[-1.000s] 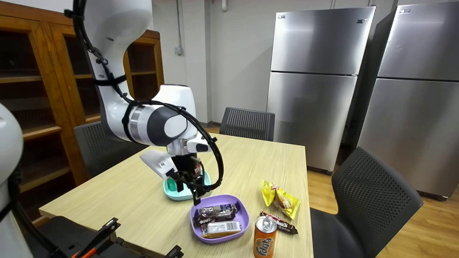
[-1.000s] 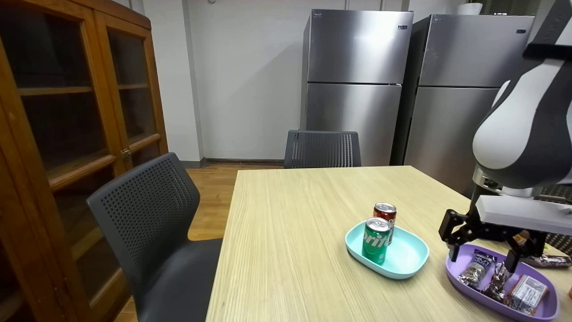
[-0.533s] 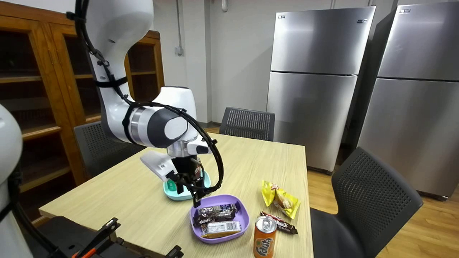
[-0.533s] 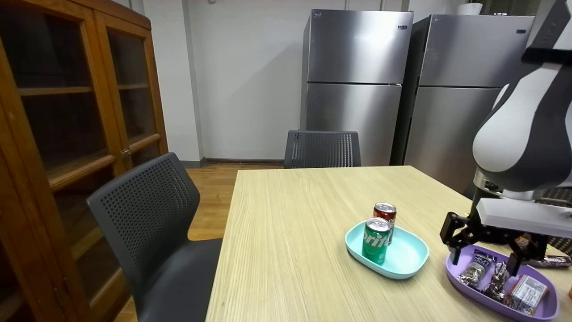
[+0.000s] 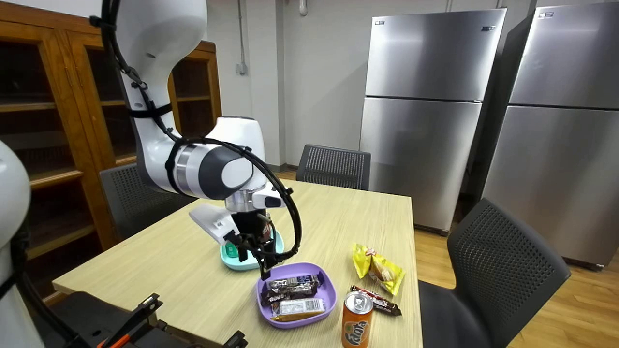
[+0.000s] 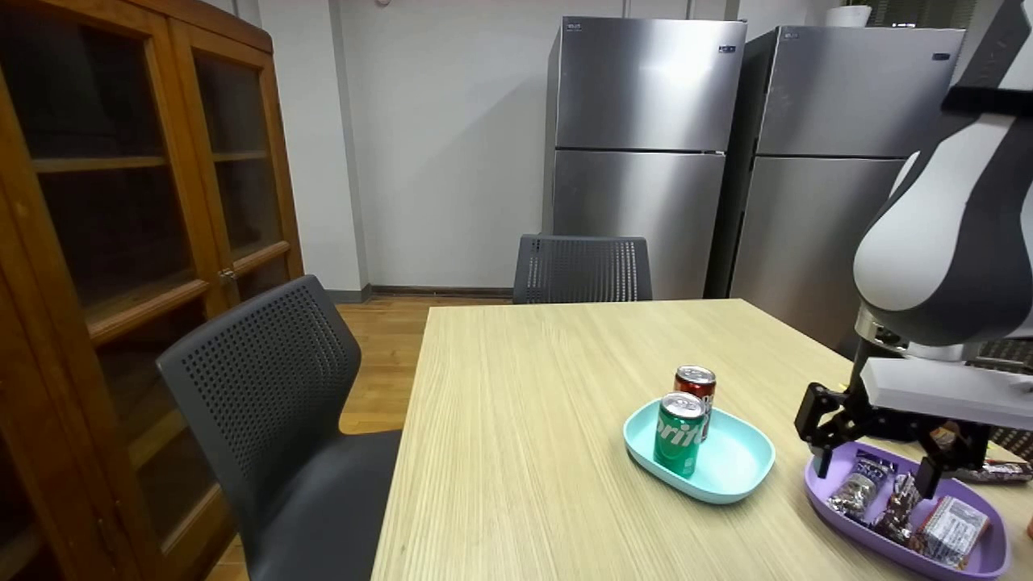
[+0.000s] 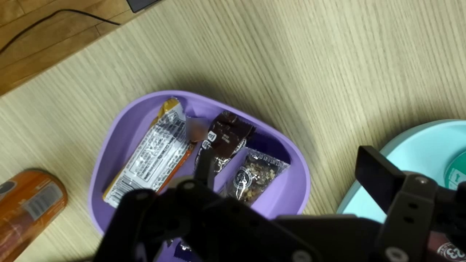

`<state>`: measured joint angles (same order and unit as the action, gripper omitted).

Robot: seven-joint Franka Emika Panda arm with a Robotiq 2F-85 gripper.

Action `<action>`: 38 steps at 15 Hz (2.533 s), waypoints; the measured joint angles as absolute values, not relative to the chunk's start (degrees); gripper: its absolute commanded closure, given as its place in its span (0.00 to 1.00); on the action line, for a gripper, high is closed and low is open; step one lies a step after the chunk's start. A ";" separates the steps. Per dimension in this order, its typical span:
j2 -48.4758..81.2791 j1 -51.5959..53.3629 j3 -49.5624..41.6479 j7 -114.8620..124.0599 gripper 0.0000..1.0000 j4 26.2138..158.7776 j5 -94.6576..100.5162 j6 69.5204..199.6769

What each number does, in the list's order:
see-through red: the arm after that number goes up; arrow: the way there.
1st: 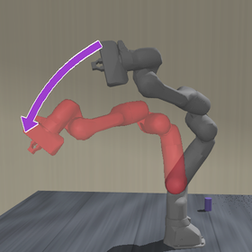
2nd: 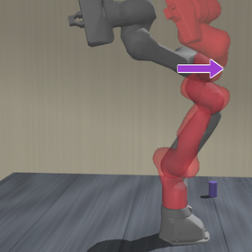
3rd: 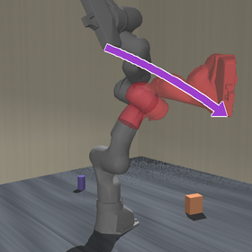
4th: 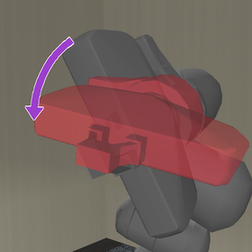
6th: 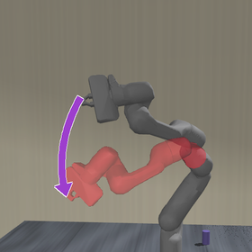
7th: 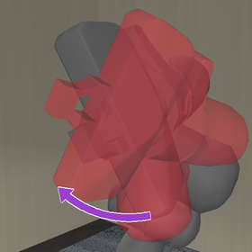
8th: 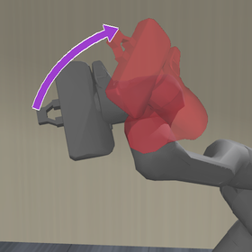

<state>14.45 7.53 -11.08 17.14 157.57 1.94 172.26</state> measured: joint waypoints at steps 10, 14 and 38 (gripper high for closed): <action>13.38 8.34 -21.23 17.16 0.00 158.43 4.35 172.26; 11.60 7.67 -25.05 17.15 0.00 158.76 4.97 172.25; 8.79 -7.26 -24.78 17.04 0.00 158.77 -7.01 172.01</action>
<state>8.79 -7.26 -24.78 17.04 158.77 -7.01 172.01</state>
